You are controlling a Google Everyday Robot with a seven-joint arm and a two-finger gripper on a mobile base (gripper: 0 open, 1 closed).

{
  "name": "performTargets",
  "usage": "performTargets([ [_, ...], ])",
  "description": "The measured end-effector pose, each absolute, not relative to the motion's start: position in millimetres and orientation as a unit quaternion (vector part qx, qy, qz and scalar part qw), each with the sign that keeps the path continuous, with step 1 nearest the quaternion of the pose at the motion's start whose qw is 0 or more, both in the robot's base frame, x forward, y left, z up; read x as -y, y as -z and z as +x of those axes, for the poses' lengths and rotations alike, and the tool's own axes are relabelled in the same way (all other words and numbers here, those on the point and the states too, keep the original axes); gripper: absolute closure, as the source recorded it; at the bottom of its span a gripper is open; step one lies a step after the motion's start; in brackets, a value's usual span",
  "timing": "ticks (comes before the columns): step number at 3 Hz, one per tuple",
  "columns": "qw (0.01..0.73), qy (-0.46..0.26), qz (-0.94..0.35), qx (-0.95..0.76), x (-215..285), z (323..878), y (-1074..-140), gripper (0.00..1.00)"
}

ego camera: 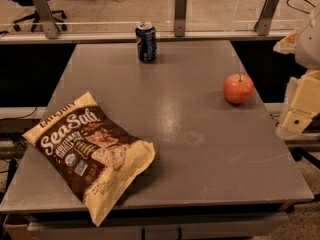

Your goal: Move apple near brown chip bag

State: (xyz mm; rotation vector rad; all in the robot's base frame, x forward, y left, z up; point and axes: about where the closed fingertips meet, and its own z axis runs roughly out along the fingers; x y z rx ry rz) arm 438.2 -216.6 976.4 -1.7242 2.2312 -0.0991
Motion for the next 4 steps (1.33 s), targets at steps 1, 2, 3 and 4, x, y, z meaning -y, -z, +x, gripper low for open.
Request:
performTargets([
  [1, 0.159, 0.035, -0.603, -0.781, 217, 438, -976, 0.0],
  [2, 0.174, 0.028, -0.591, -0.787, 219, 456, -962, 0.0],
  [3, 0.202, 0.01, -0.566, -0.799, 224, 487, -933, 0.0],
  [4, 0.246, -0.008, -0.538, -0.806, 229, 520, -909, 0.0],
])
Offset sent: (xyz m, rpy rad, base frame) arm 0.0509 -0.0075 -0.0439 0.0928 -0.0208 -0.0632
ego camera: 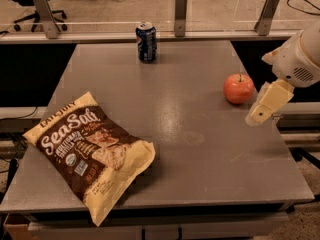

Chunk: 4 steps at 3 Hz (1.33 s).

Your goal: Move apple near brown chip bag

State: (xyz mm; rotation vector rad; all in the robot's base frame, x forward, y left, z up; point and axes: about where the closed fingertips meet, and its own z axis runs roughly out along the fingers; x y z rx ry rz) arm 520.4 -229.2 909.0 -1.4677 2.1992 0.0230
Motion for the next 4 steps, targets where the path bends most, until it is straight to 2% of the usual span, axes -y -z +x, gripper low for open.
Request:
performTargets([
  [3, 0.343, -0.06, -0.48, -0.805, 230, 579, -867, 0.0],
  [4, 0.362, -0.088, -0.451, -0.811, 230, 590, -854, 0.18],
])
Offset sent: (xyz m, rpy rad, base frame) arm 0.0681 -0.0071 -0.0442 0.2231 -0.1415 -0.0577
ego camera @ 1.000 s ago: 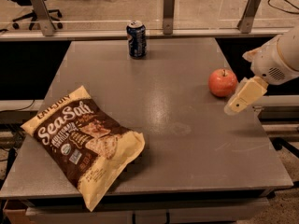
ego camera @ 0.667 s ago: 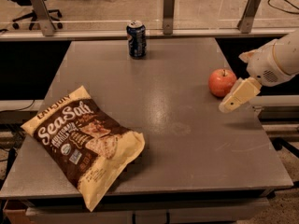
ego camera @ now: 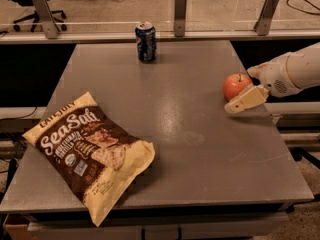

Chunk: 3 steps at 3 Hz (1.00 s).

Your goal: Move apple near brown chip bag

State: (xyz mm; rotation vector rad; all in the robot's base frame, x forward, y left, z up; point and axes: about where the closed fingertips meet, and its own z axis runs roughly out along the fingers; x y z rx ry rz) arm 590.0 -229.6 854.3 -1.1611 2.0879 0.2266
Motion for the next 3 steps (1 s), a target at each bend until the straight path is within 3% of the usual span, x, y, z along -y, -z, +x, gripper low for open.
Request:
performTargets([
  [3, 0.425, -0.141, -0.425, -0.786, 217, 594, -873, 0.87],
])
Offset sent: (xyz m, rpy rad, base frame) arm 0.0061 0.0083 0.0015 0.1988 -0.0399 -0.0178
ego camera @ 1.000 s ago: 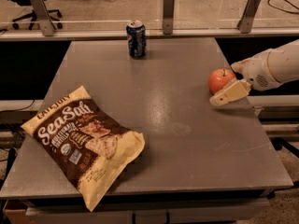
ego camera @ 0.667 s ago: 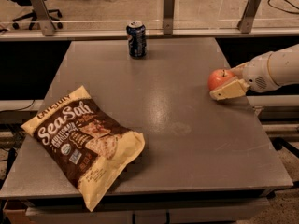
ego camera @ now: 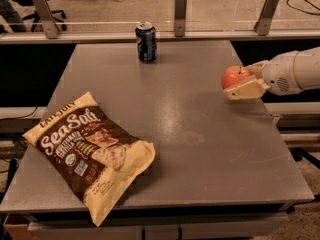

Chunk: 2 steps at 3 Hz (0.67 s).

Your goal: Move apple near brown chip bag

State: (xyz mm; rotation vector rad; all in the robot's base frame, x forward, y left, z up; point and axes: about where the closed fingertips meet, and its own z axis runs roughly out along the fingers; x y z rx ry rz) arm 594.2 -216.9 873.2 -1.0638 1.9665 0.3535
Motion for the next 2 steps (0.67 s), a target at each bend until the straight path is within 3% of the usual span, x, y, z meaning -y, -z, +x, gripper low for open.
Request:
performTargets([
  [1, 0.455, -0.141, -0.452, -0.754, 209.0, 582.2, -920.3, 1.0],
  [2, 0.455, -0.141, -0.452, -0.754, 208.9, 582.2, -920.3, 1.0],
])
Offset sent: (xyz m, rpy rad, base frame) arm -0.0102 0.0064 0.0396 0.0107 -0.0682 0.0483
